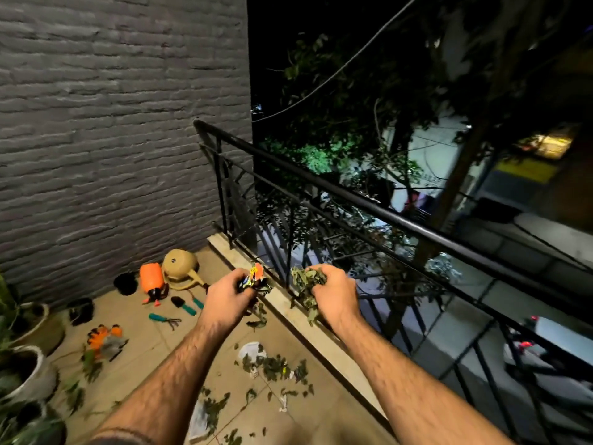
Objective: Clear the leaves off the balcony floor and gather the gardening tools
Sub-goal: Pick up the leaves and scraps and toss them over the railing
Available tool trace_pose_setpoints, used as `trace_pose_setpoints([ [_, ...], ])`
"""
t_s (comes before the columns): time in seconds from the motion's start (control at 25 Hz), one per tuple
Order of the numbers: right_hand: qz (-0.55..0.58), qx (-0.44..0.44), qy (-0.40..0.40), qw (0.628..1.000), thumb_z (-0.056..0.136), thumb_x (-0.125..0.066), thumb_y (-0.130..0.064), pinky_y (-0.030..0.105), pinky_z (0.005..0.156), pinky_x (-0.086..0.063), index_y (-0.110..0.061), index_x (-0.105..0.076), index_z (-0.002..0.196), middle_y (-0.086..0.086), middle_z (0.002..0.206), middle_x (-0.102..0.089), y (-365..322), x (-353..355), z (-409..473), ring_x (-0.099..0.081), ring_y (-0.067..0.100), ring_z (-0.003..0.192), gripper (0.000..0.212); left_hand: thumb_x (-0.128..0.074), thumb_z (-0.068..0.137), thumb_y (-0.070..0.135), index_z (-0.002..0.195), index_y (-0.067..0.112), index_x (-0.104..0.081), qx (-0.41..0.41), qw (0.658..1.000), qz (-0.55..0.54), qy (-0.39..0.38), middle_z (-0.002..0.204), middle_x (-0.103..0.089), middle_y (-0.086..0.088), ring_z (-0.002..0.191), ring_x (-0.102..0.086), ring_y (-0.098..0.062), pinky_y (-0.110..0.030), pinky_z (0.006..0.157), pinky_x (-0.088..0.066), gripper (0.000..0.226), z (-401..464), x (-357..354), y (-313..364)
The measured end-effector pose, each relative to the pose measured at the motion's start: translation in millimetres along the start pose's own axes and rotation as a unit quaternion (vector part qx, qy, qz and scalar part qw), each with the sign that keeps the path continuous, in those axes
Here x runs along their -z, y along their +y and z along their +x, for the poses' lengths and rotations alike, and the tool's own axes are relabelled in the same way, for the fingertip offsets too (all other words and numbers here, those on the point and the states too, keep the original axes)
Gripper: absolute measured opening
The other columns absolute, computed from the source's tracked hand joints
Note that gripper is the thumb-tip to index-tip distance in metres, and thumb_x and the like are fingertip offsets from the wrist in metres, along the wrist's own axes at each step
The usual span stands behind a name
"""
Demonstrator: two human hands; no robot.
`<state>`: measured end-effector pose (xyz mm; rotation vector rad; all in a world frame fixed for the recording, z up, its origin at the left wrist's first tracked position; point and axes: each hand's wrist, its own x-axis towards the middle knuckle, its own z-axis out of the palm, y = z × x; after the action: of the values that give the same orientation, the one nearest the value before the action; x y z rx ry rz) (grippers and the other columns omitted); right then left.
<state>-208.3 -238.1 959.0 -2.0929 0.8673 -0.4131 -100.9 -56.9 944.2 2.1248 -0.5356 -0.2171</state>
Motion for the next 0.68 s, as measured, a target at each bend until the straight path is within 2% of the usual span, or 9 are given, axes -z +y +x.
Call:
trace_pose_setpoints([
  [0.12, 0.005, -0.017, 0.037, 0.999, 0.084, -0.056, 0.005, 0.019, 0.045, -0.038, -0.029, -0.074, 0.11, 0.0, 0.082, -0.073, 7, 34, -7, -0.058, 0.012, 0.058, 0.046, -0.065, 0.089, 0.011, 0.099, 0.027, -0.064, -0.038, 0.999, 0.012, -0.018, 0.089, -0.071, 0.003, 0.078, -0.071, -0.013, -0.04, 0.077, -0.061, 0.019, -3, -13, 31],
  [0.2, 0.018, -0.033, 0.061, 0.997, 0.084, -0.056, 0.006, 0.02, 0.04, -0.043, -0.03, -0.074, 0.111, -0.001, 0.081, -0.073, 13, 57, -10, -0.058, 0.011, 0.052, 0.049, -0.065, 0.088, 0.009, 0.101, 0.024, -0.065, -0.055, 0.998, 0.008, -0.026, 0.089, -0.071, 0.003, 0.077, -0.07, -0.012, -0.036, 0.076, -0.061, 0.02, -3, -25, 55],
  [0.28, 0.028, -0.042, 0.089, 0.995, 0.084, -0.056, 0.007, 0.027, 0.049, -0.057, -0.031, -0.075, 0.111, -0.002, 0.082, -0.074, 18, 82, -10, -0.067, 0.014, 0.057, 0.05, -0.064, 0.088, 0.005, 0.101, 0.021, -0.065, -0.065, 0.997, -0.013, -0.033, 0.087, -0.071, 0.003, 0.067, -0.068, -0.002, -0.021, 0.064, -0.058, 0.02, 0, -37, 82],
  [0.36, 0.036, -0.042, 0.111, 0.992, 0.083, -0.056, 0.007, 0.029, 0.057, -0.06, -0.031, -0.075, 0.11, -0.004, 0.084, -0.074, 25, 104, -9, -0.069, 0.014, 0.064, 0.05, -0.064, 0.087, 0.006, 0.1, 0.024, -0.065, -0.084, 0.996, -0.024, -0.032, 0.088, -0.072, 0.002, 0.063, -0.067, 0.0, -0.02, 0.062, -0.057, 0.021, 4, -53, 105],
  [0.48, 0.038, -0.051, 0.145, 0.987, 0.083, -0.057, 0.006, 0.013, 0.05, -0.047, -0.029, -0.076, 0.109, -0.006, 0.09, -0.075, 41, 128, -11, -0.064, 0.007, 0.067, 0.048, -0.066, 0.088, 0.011, 0.106, 0.025, -0.067, -0.11, 0.992, -0.035, -0.054, 0.091, -0.071, 0.005, 0.076, -0.069, -0.007, -0.029, 0.075, -0.058, 0.022, 8, -82, 129],
  [0.6, 0.043, -0.091, 0.199, 0.975, 0.084, -0.059, 0.008, 0.0, 0.044, -0.036, -0.026, -0.076, 0.111, -0.008, 0.094, -0.075, 56, 146, -25, -0.063, 0.005, 0.069, 0.047, -0.068, 0.087, 0.014, 0.105, 0.025, -0.068, -0.157, 0.983, -0.031, -0.095, 0.09, -0.071, 0.007, 0.076, -0.066, -0.004, -0.026, 0.077, -0.054, 0.021, 14, -109, 145],
  [0.68, 0.047, -0.123, 0.243, 0.961, 0.084, -0.059, 0.008, -0.002, 0.048, -0.035, -0.025, -0.076, 0.112, -0.01, 0.095, -0.072, 61, 155, -41, -0.061, 0.005, 0.075, 0.046, -0.07, 0.086, 0.014, 0.104, 0.024, -0.069, -0.207, 0.968, -0.017, -0.139, 0.09, -0.07, 0.005, 0.081, -0.065, -0.012, -0.026, 0.077, -0.049, 0.021, 22, -124, 155],
])
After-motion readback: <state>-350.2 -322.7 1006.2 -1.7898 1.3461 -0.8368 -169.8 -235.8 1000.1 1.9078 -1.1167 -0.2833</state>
